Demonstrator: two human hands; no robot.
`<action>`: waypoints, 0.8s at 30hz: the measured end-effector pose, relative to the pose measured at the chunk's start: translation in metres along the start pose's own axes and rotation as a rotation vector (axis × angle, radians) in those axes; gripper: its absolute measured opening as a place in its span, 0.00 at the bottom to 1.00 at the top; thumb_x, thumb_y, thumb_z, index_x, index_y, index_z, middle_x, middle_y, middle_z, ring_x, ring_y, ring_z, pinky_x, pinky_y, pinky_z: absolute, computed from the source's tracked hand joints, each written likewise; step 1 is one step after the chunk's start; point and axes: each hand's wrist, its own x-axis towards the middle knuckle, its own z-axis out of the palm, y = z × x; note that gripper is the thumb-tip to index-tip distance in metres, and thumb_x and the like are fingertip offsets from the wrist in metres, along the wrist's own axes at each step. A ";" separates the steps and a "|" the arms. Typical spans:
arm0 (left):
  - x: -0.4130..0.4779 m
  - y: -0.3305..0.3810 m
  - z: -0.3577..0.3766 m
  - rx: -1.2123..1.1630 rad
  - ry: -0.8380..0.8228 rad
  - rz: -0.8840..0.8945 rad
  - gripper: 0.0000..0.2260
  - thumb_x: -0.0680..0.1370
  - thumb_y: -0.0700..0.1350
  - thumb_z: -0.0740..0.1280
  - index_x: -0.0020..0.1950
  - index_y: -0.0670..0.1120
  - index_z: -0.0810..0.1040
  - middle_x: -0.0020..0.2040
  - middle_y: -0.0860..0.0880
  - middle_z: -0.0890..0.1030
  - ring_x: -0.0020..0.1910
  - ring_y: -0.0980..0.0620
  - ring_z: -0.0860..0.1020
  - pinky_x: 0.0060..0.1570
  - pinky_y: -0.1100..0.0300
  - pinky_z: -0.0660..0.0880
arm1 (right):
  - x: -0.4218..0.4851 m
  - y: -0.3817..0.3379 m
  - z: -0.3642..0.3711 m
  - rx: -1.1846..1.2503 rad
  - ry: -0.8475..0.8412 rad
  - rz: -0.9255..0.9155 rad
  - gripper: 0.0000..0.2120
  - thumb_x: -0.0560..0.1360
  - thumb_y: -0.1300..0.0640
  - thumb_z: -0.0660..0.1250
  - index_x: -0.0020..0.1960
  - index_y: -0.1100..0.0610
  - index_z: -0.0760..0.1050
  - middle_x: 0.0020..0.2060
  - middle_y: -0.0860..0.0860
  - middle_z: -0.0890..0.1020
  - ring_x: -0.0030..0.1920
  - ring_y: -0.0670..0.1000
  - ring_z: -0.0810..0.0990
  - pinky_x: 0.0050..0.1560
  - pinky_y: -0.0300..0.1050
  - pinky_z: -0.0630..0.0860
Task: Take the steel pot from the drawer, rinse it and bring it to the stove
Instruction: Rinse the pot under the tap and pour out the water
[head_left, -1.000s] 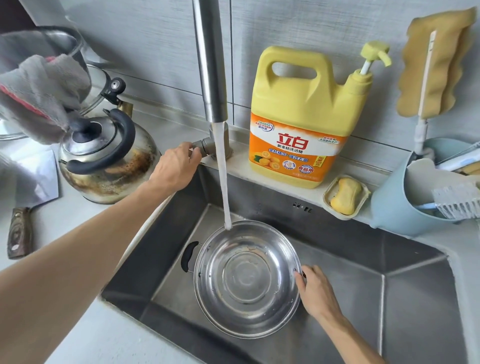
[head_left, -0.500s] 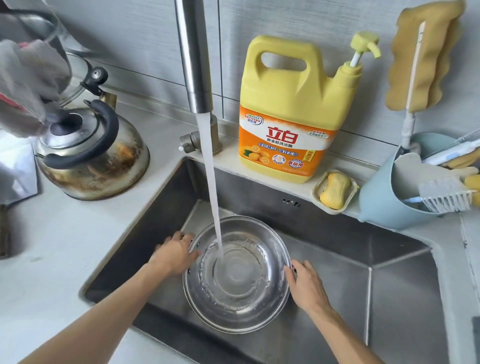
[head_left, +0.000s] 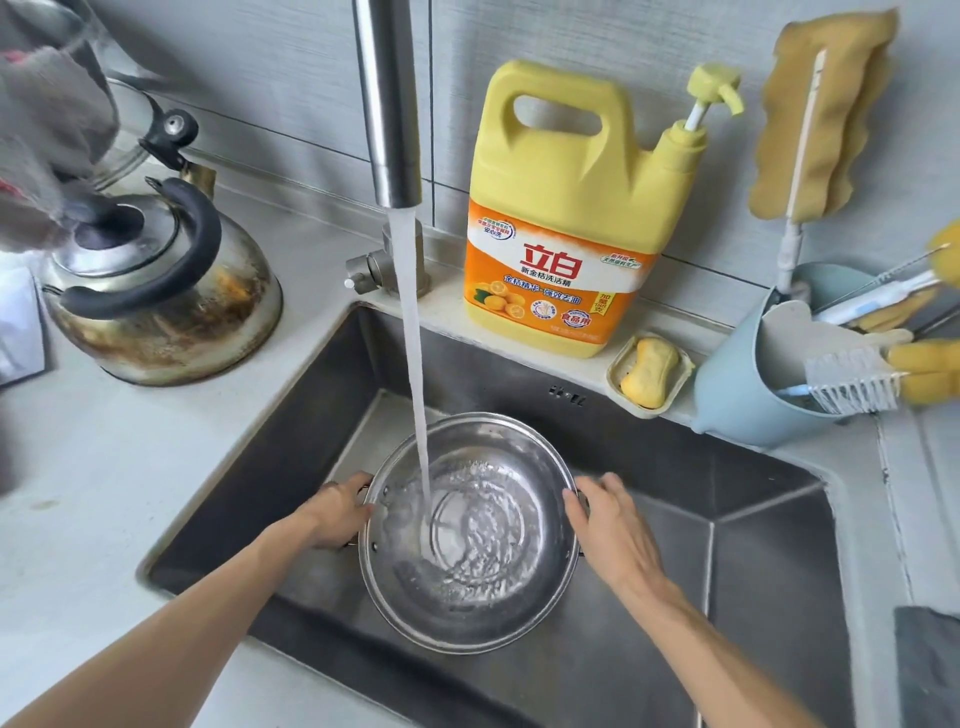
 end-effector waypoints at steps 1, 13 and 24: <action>-0.002 0.001 -0.001 -0.023 0.002 0.004 0.18 0.85 0.47 0.65 0.75 0.51 0.71 0.52 0.39 0.84 0.43 0.39 0.87 0.43 0.48 0.85 | 0.000 -0.002 -0.005 -0.006 0.047 -0.038 0.12 0.85 0.50 0.62 0.49 0.55 0.76 0.45 0.51 0.72 0.36 0.59 0.79 0.38 0.54 0.77; -0.061 0.030 -0.067 0.075 0.350 0.161 0.19 0.85 0.58 0.66 0.76 0.60 0.72 0.56 0.50 0.73 0.45 0.49 0.81 0.52 0.50 0.77 | -0.022 0.003 0.039 0.362 0.124 0.135 0.06 0.84 0.55 0.65 0.53 0.56 0.80 0.43 0.49 0.74 0.41 0.56 0.77 0.47 0.52 0.75; -0.055 0.028 -0.053 0.046 0.046 0.069 0.11 0.87 0.54 0.62 0.69 0.57 0.75 0.48 0.49 0.84 0.39 0.46 0.86 0.45 0.54 0.82 | -0.011 0.005 0.000 0.093 -0.102 0.109 0.18 0.85 0.49 0.62 0.38 0.54 0.73 0.37 0.50 0.74 0.43 0.58 0.77 0.49 0.55 0.76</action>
